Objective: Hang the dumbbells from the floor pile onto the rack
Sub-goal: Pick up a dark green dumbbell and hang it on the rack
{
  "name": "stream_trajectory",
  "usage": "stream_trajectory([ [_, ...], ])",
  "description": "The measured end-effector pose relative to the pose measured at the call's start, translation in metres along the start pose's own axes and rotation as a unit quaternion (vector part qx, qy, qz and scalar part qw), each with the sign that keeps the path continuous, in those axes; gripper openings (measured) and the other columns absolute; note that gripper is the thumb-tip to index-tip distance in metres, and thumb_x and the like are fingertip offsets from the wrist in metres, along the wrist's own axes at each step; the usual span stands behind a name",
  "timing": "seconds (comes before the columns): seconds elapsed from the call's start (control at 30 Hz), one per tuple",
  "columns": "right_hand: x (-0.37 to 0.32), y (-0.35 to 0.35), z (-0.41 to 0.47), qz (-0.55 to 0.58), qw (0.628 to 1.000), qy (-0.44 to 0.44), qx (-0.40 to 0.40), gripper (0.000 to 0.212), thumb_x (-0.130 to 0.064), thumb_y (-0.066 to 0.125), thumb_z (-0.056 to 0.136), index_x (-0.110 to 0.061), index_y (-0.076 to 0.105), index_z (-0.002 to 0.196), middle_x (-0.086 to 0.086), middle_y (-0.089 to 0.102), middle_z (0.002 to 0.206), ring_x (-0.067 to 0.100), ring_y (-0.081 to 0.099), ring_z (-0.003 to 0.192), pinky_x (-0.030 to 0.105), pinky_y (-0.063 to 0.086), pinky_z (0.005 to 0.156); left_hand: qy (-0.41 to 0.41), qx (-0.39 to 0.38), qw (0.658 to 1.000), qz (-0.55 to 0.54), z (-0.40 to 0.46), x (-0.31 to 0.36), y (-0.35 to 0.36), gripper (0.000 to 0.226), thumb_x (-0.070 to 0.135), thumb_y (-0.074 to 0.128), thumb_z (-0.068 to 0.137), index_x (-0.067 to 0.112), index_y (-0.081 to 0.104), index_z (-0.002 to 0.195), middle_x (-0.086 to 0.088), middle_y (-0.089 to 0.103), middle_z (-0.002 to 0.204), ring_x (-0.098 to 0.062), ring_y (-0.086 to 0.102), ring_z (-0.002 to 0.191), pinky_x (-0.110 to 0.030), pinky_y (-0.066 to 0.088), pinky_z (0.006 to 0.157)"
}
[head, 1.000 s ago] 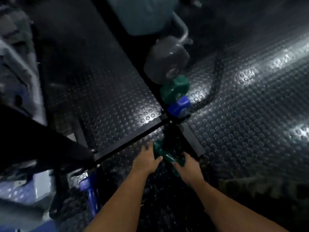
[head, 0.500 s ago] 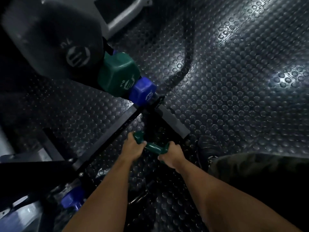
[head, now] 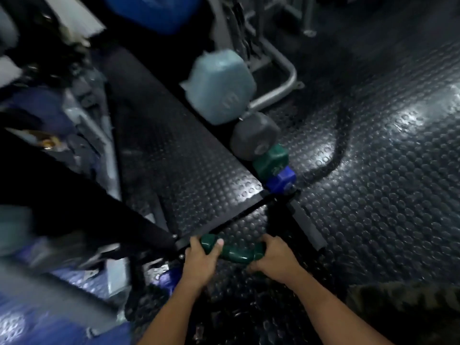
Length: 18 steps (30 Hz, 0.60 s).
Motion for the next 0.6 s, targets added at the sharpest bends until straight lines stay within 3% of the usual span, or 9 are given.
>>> stream_trajectory([
  [0.07,-0.043,-0.004,-0.025,-0.011,0.999,-0.05,-0.001,0.094,-0.04,0.099,0.054,-0.02,0.06,0.138,-0.004,0.055,0.118,0.013,0.061,0.099,0.028,0.054,0.079,0.01,0.055,0.998,-0.019,-0.031,0.006,-0.045,0.058,0.073,0.057,0.09,0.026,0.043,0.122,-0.007,0.052,0.127,-0.031,0.054,0.117,-0.04,0.046,0.095],
  [0.17,-0.099,-0.009,-0.065,-0.032,0.992,-0.119,0.0,0.087,-0.041,0.096,0.052,-0.028,0.06,0.13,-0.007,0.058,0.118,0.008,0.063,0.098,0.028,0.059,0.082,0.024,0.133,0.988,-0.07,-0.072,0.007,-0.101,0.081,0.087,0.047,0.079,0.028,0.053,0.134,-0.014,0.055,0.128,-0.036,0.056,0.123,-0.038,0.045,0.098],
  [0.23,-0.128,-0.013,-0.092,-0.055,0.984,-0.167,0.006,0.083,-0.042,0.096,0.055,-0.033,0.056,0.127,-0.007,0.053,0.12,0.009,0.058,0.104,0.027,0.055,0.087,0.014,0.177,0.976,-0.127,-0.094,0.002,-0.128,0.089,0.096,0.04,0.078,0.035,0.062,0.139,-0.018,0.061,0.137,-0.036,0.057,0.13,-0.041,0.045,0.11],
  [0.3,-0.16,-0.015,-0.121,-0.096,0.973,-0.211,0.017,0.08,-0.04,0.097,0.059,-0.038,0.054,0.126,-0.01,0.049,0.118,0.005,0.055,0.101,0.017,0.049,0.078,-0.01,0.198,0.96,-0.2,-0.122,-0.013,-0.152,0.087,0.097,0.039,0.078,0.035,0.072,0.129,-0.011,0.07,0.132,-0.031,0.063,0.124,-0.042,0.048,0.11],
  [0.4,-0.194,-0.018,-0.153,-0.165,0.953,-0.251,0.03,0.072,-0.036,0.095,0.066,-0.041,0.053,0.124,-0.014,0.047,0.116,-0.002,0.052,0.092,0.008,0.039,0.067,-0.029,0.161,0.941,-0.296,-0.148,-0.028,-0.162,0.084,0.1,0.053,0.061,0.033,0.079,0.103,0.0,0.074,0.117,-0.018,0.068,0.105,-0.04,0.054,0.101],
  [0.47,-0.221,-0.01,-0.173,-0.229,0.929,-0.287,0.039,0.066,-0.03,0.091,0.072,-0.041,0.055,0.127,-0.016,0.045,0.113,-0.003,0.051,0.089,0.007,0.04,0.066,-0.046,0.129,0.916,-0.377,-0.161,-0.049,-0.163,0.081,0.1,0.063,0.053,0.032,0.077,0.094,0.002,0.073,0.115,-0.018,0.068,0.105,-0.044,0.053,0.102],
  [0.6,-0.264,0.015,-0.206,-0.327,0.876,-0.352,0.04,0.069,-0.025,0.083,0.08,-0.042,0.053,0.139,-0.021,0.04,0.122,0.005,0.057,0.105,0.019,0.048,0.086,-0.099,0.1,0.84,-0.524,-0.178,-0.082,-0.161,0.064,0.085,0.075,0.067,0.029,0.067,0.096,0.004,0.062,0.111,-0.025,0.059,0.109,-0.045,0.048,0.099],
])
Point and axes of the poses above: each hand's wrist, its own z-axis towards the middle knuckle, its own y-axis out of the palm, x = y × z, the point moved 7 cm from there along z, towards the middle knuckle
